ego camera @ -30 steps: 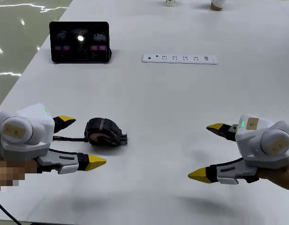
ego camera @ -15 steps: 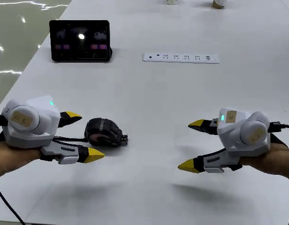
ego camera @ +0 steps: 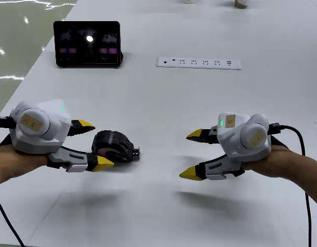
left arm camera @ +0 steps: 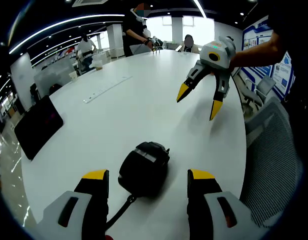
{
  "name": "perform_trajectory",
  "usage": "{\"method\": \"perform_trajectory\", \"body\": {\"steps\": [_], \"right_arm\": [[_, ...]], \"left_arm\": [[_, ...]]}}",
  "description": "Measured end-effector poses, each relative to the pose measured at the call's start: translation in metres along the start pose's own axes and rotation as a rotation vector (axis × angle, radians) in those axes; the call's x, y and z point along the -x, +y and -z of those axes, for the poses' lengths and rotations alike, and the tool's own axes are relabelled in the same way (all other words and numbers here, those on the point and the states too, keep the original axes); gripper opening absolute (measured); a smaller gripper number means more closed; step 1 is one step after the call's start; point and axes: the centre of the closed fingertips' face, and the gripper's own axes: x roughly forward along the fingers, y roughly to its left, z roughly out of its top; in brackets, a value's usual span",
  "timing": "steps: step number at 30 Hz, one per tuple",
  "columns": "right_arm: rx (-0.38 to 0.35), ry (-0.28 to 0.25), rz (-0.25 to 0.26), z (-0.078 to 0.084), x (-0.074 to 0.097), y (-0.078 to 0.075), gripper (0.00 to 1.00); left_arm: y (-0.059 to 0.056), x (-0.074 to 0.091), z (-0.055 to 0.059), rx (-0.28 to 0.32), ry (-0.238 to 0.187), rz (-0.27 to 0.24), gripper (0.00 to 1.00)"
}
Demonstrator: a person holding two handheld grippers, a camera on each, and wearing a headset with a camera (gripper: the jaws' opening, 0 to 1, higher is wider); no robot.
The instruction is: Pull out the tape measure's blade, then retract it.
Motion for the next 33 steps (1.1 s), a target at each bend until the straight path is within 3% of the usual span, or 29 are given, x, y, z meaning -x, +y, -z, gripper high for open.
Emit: {"method": "perform_trajectory", "body": {"steps": [4,10,15,33], "right_arm": [[0.016,-0.002,-0.015,-0.003,-0.008,-0.001,0.49],[0.038,-0.005,-0.036,-0.008,-0.021,-0.002,0.43],[0.051,-0.005,-0.052,-0.011,-0.033,-0.003,0.39],[0.083,0.012,-0.098,-0.024,-0.073,-0.004,0.27]], "left_arm": [[0.002,-0.003,0.0,-0.016,0.013,0.017,0.55],[0.001,-0.007,0.006,-0.087,0.065,0.05,0.52],[0.002,-0.01,0.011,-0.11,0.098,0.072,0.51],[0.008,-0.019,0.021,-0.218,0.173,0.141,0.38]]}}
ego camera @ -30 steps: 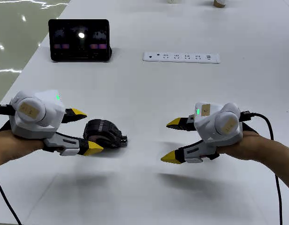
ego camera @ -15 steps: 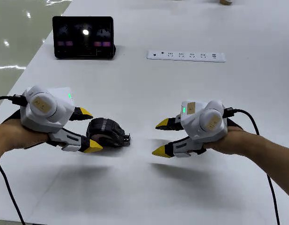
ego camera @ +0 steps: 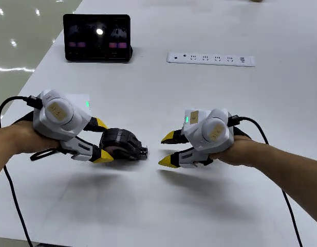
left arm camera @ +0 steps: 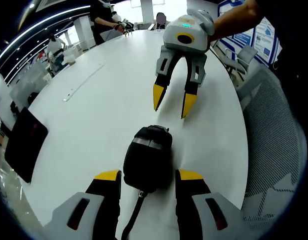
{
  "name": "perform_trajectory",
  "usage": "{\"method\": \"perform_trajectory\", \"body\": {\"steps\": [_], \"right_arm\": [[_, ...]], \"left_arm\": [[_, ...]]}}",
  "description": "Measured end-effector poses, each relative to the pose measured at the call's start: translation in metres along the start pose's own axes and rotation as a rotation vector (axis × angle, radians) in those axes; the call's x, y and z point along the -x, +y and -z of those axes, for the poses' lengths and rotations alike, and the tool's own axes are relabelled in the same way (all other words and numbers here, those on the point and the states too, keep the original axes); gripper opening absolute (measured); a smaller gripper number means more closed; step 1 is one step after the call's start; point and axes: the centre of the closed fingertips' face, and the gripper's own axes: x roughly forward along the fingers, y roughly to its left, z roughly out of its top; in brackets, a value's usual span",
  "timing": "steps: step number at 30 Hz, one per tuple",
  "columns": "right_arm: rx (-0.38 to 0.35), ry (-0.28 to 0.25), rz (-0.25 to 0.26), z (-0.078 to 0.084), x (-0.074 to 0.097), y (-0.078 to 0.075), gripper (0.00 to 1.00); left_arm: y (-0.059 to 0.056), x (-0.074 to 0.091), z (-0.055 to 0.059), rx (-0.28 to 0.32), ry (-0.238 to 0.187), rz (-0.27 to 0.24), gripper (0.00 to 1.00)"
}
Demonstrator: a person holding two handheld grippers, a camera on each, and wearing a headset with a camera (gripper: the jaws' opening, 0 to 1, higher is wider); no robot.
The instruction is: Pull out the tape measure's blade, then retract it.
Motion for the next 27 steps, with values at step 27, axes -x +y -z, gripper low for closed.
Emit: {"method": "perform_trajectory", "body": {"steps": [27], "right_arm": [[-0.012,0.022,-0.042,-0.011,-0.038,-0.004,0.12]], "left_arm": [[0.003,-0.007,0.001,-0.106,0.018,0.071,0.25]]}}
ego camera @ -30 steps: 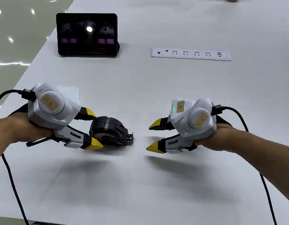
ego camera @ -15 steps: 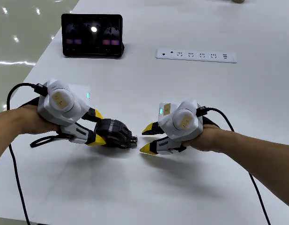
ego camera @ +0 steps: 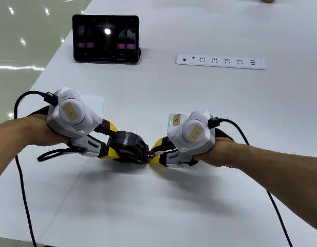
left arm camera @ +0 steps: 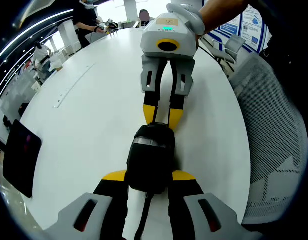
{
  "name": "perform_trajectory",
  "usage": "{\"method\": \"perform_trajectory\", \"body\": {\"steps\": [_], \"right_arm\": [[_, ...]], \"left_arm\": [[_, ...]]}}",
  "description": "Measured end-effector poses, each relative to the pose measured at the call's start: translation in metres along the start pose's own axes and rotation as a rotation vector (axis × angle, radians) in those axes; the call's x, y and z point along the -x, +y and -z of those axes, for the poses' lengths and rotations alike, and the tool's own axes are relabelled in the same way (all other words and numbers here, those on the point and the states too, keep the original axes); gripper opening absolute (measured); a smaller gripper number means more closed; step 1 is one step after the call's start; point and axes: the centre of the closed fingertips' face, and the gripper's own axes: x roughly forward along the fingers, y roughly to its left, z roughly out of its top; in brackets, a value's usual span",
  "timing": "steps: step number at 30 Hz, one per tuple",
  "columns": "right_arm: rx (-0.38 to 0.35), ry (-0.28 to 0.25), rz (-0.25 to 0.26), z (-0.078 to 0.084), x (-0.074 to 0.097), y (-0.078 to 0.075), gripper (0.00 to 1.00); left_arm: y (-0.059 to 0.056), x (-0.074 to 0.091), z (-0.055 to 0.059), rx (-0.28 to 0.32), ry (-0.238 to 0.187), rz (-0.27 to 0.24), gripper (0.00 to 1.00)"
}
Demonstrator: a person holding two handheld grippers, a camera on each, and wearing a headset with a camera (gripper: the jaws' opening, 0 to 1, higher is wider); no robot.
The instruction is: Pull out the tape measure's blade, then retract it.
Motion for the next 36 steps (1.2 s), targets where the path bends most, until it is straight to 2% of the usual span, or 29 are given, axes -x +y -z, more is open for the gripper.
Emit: {"method": "perform_trajectory", "body": {"steps": [9,22,36], "right_arm": [[-0.008,-0.023,0.003,-0.001,-0.001,0.0,0.1],[0.02,-0.003,-0.015,0.002,0.001,0.002,0.08],[0.032,0.02,-0.006,0.016,0.018,0.0,0.09]], "left_arm": [[0.0,0.0,0.0,0.007,-0.003,0.005,0.24],[0.0,0.0,0.001,0.026,-0.009,0.011,0.24],[0.0,0.0,0.002,0.06,-0.011,0.005,0.24]]}}
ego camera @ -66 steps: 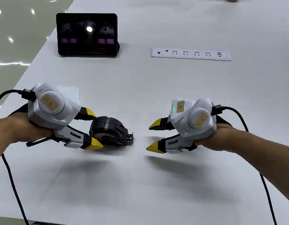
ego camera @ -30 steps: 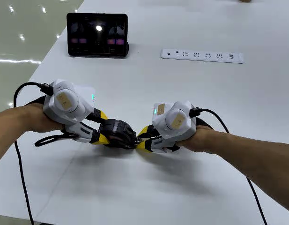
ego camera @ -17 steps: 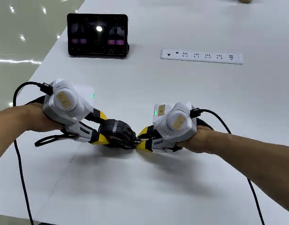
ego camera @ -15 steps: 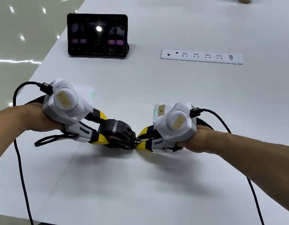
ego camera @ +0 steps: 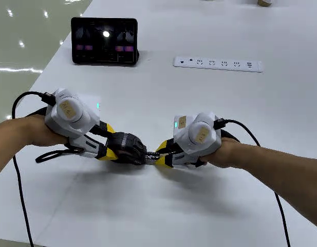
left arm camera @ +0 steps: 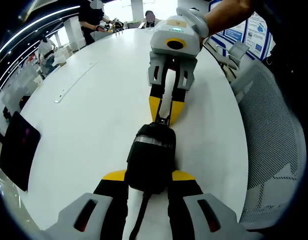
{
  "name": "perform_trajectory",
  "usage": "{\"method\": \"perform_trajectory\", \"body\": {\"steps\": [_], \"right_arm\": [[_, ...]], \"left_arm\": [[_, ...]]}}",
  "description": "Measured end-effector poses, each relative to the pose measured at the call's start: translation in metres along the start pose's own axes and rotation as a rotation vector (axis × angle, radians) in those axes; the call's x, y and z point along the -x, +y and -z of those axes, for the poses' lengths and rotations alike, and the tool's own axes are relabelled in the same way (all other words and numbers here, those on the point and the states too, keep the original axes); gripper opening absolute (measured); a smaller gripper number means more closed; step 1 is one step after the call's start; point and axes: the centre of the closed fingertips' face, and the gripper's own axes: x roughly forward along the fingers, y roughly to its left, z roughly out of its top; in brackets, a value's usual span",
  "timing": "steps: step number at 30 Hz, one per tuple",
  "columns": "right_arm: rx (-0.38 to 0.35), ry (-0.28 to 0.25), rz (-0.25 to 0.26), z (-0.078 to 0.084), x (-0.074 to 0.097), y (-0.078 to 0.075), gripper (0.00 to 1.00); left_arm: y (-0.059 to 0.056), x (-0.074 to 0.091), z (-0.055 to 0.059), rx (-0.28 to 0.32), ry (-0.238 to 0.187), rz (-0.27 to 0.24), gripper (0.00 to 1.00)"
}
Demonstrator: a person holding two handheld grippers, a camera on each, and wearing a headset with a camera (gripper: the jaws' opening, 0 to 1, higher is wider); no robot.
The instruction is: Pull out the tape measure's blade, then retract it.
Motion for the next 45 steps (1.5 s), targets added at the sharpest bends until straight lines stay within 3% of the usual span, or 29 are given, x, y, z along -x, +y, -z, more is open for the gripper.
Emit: {"method": "perform_trajectory", "body": {"steps": [22,45], "right_arm": [[-0.014,0.039,0.012,0.028,0.031,0.002,0.09],[-0.012,0.061,0.034,0.044,0.047,0.002,0.09]], "left_arm": [[0.0,-0.001,0.0,0.015,0.01,0.004,0.24],[-0.001,-0.001,0.0,0.027,0.003,0.002,0.24]]}}
